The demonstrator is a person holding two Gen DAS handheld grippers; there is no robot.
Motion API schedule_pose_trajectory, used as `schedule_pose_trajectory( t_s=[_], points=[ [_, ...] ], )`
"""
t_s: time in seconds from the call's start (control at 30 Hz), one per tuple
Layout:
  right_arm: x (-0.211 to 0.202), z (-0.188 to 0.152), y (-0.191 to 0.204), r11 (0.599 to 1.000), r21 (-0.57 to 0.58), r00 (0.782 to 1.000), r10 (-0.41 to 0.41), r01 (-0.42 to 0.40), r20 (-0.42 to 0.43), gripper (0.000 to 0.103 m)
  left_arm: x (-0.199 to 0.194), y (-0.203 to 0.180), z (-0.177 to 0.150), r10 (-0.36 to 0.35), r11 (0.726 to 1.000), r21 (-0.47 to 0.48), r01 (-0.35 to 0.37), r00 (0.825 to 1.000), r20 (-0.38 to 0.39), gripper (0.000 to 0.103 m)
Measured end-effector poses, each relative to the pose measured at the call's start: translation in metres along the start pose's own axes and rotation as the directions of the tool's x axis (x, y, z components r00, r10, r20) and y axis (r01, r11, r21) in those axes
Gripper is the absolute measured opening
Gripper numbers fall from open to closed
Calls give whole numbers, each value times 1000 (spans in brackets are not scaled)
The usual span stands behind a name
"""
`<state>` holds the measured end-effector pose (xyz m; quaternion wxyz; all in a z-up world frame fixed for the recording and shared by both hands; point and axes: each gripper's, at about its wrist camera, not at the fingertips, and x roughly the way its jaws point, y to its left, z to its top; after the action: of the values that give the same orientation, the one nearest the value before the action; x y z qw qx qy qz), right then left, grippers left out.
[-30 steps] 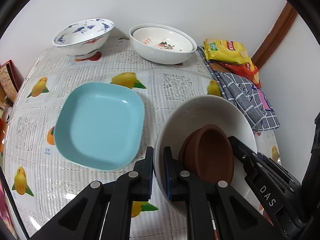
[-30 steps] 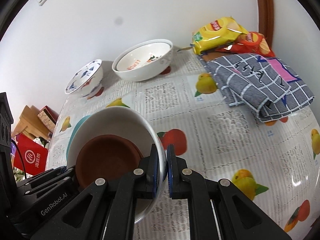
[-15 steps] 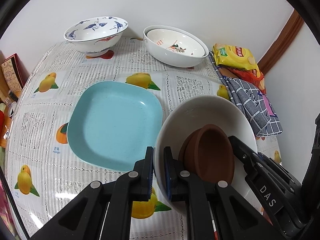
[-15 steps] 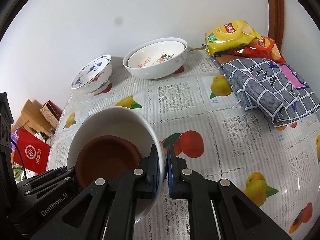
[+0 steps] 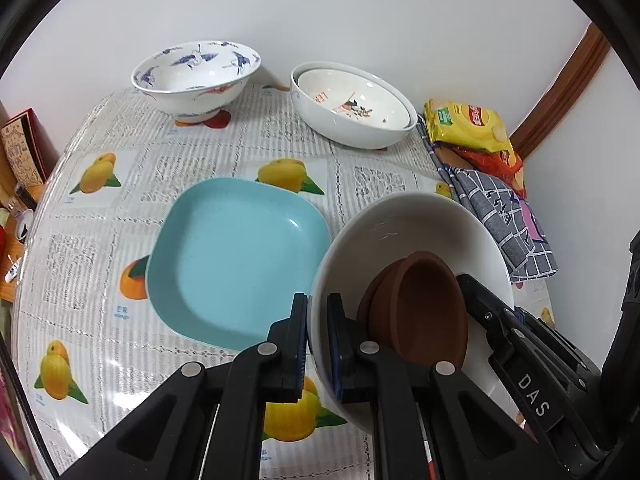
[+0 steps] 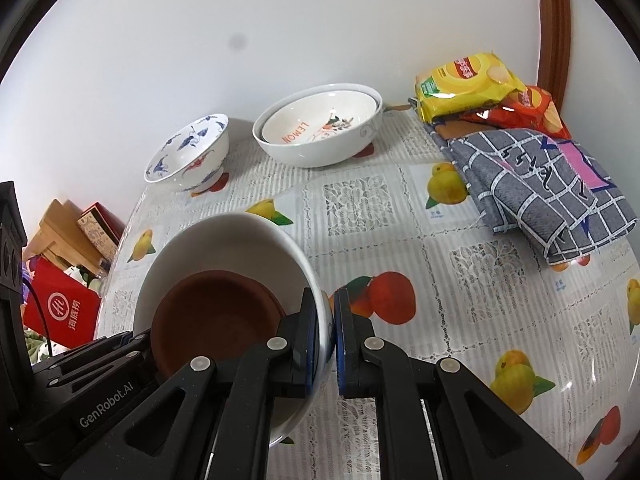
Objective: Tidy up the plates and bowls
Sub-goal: 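Lift the white bowl with both grippers and carry it to the plate stack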
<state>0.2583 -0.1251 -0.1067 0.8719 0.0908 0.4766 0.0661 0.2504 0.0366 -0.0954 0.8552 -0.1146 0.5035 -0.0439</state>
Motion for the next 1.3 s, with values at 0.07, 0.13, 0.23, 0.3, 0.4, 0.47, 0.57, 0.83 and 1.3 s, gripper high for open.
schedule_pose_trajectory(
  t_s=[0.07, 0.13, 0.23, 0.3, 0.4, 0.47, 0.57, 0.83, 1.3],
  points=[
    [-2, 1, 3, 1000, -3, 1000, 3, -3, 6, 8, -3, 2, 2, 1, 1000, -1, -1, 1000, 5, 10],
    [-3, 3, 7, 1000, -3, 1000, 5, -5, 8, 8, -6, 4, 3, 3, 1000, -2, -3, 1000, 8, 10],
    [-3, 6, 12, 1000, -5, 1000, 12, -12, 13, 8, -9, 7, 6, 10, 1000, -1, -10, 1000, 14, 10],
    [-2, 8, 16, 1000, -6, 1000, 19, -19, 14, 8, -11, 10, 9, 16, 1000, -2, -16, 1000, 18, 10],
    [0, 10, 21, 1000, -8, 999, 27, -27, 17, 8, -12, 15, 12, 25, 1000, -3, -25, 1000, 19, 10],
    [2, 11, 24, 999, -7, 999, 34, -34, 16, 8, -12, 19, 14, 29, 1000, -6, -29, 999, 19, 10],
    [6, 13, 30, 999, -10, 999, 43, -43, 14, 8, -11, 26, 16, 36, 999, -11, -35, 999, 17, 10],
    [24, 15, 48, 998, -21, 998, 66, -67, -6, 8, -5, 47, 22, 58, 998, -30, -57, 998, 11, 10],
    [50, 18, 70, 995, -47, 995, 88, -90, -44, 8, 8, 76, 29, 79, 995, -60, -79, 997, -7, 10]
  ],
)
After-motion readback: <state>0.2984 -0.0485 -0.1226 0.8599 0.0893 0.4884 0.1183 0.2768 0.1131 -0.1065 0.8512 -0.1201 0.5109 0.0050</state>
